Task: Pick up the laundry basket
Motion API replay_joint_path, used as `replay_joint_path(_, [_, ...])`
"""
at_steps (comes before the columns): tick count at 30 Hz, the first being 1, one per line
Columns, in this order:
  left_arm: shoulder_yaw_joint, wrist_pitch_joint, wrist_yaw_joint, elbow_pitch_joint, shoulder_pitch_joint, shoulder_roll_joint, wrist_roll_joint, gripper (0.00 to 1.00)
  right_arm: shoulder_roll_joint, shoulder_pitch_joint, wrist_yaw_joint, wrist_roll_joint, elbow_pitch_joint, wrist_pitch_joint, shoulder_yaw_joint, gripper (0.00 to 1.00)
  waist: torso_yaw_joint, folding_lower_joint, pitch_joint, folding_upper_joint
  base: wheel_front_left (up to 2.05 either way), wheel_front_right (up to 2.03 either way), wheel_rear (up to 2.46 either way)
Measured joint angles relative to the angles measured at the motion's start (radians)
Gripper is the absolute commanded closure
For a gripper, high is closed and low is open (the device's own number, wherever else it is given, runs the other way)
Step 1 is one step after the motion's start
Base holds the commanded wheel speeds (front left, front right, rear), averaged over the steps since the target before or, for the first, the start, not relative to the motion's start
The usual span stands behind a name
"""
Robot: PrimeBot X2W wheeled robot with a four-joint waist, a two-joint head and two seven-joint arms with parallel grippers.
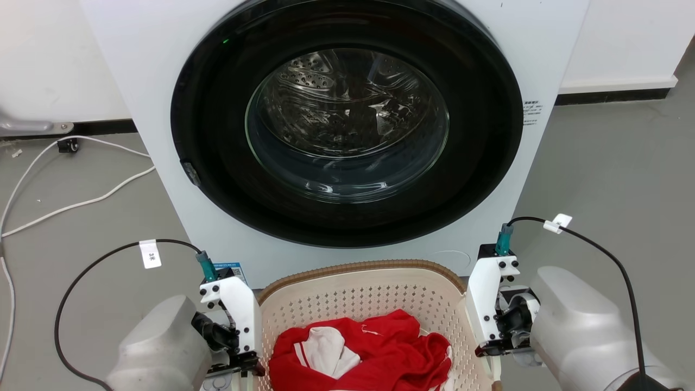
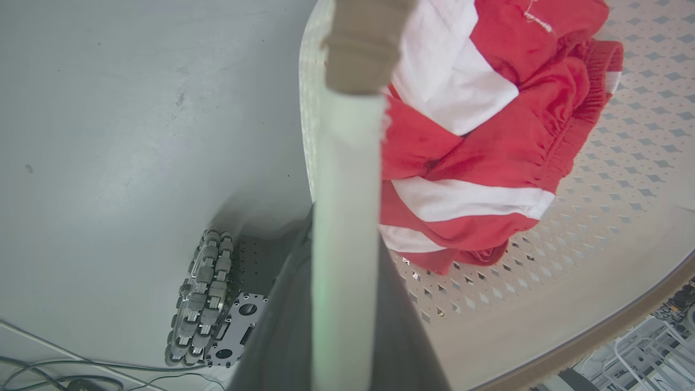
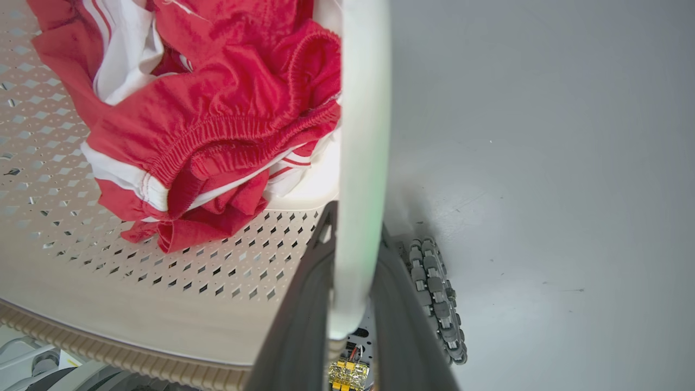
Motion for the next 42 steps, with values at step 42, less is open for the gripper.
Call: replay_joint_path(42, [0.000, 0.011, 0.001, 0.012, 0.003, -0.008, -0.013, 1.00, -0.002, 0.005, -0.001, 0.008, 0.001, -0.016, 0.007, 1.00, 0.010, 0.0000, -0.002, 0.0000, 0.00, 0.00, 0.00])
